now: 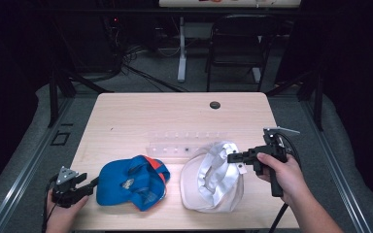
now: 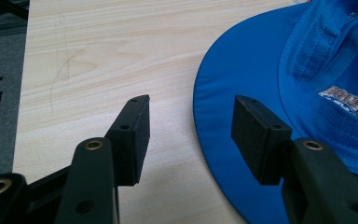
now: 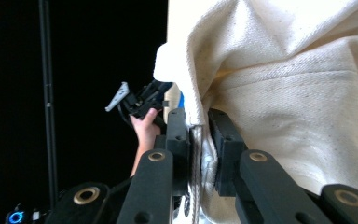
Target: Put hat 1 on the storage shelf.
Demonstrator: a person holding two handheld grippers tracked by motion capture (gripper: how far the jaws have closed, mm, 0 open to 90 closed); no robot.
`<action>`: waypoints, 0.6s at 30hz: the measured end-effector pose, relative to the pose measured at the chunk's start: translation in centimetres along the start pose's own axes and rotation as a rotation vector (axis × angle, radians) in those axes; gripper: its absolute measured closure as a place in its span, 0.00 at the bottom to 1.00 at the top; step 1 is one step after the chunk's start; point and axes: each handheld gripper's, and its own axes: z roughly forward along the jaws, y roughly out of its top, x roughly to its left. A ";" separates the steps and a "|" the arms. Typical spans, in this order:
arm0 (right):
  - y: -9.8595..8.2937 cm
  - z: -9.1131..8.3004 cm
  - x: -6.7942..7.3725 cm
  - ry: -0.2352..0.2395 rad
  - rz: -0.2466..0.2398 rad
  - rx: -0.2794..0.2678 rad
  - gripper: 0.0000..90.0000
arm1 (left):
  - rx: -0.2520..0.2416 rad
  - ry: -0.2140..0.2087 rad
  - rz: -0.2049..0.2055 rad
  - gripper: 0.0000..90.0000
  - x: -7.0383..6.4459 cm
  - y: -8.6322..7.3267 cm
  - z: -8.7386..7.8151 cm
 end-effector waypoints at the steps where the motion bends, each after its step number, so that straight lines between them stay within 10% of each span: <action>1: 0.0 0.0 0.2 0.006 -0.001 -0.001 0.89 | 0.000 -0.001 0.000 0.53 0.0 0.0 0.0; 18: 0.3 -0.8 2.2 0.090 -0.013 -0.025 0.89 | 0.000 -0.001 0.002 0.53 -0.1 0.0 0.1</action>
